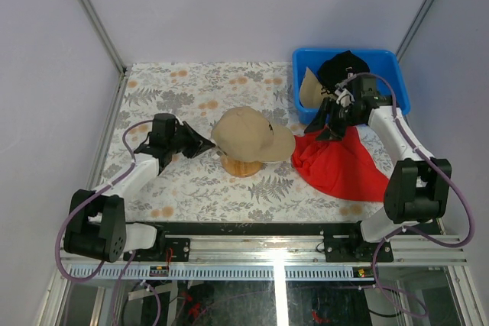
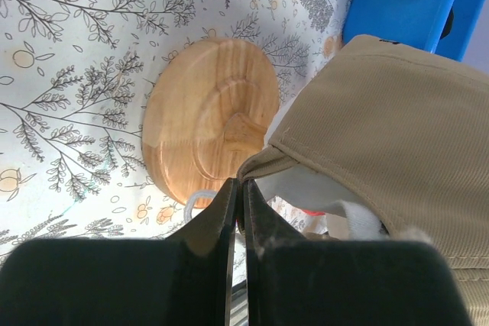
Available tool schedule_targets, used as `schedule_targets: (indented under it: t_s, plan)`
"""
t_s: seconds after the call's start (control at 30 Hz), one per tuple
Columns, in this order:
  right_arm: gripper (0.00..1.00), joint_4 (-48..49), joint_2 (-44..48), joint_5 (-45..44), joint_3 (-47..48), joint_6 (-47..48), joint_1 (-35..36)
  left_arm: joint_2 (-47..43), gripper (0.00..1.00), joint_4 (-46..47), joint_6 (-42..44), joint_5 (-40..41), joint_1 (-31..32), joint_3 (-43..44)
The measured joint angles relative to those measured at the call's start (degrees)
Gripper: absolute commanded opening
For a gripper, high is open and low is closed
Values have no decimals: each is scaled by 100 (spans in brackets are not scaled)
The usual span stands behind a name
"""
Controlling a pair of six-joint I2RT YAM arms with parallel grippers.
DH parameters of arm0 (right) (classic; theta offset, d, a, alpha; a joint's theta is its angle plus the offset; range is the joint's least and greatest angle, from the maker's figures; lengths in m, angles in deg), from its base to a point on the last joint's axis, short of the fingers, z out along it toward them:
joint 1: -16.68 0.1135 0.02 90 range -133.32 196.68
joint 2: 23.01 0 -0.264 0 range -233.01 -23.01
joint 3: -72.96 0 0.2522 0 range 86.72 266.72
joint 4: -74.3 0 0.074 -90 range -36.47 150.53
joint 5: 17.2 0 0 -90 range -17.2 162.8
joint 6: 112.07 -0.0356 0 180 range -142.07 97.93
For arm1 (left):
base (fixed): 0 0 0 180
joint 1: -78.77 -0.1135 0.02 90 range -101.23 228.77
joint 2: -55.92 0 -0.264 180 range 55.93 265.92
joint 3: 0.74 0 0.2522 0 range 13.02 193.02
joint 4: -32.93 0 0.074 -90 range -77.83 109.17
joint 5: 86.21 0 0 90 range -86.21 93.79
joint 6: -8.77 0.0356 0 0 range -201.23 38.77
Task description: Stack the hats
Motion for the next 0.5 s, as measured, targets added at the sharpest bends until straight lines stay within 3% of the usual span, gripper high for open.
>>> schedule_targets:
  t_s: [0.23,0.5]
  plan:
    - [62,164,-243,-798,1394,-68,-4,-160,0,-48,133,0,-66,-87]
    - [66,28,-1196,-2647,2979,146,-7,-254,0,-59,225,-2,-85,-219]
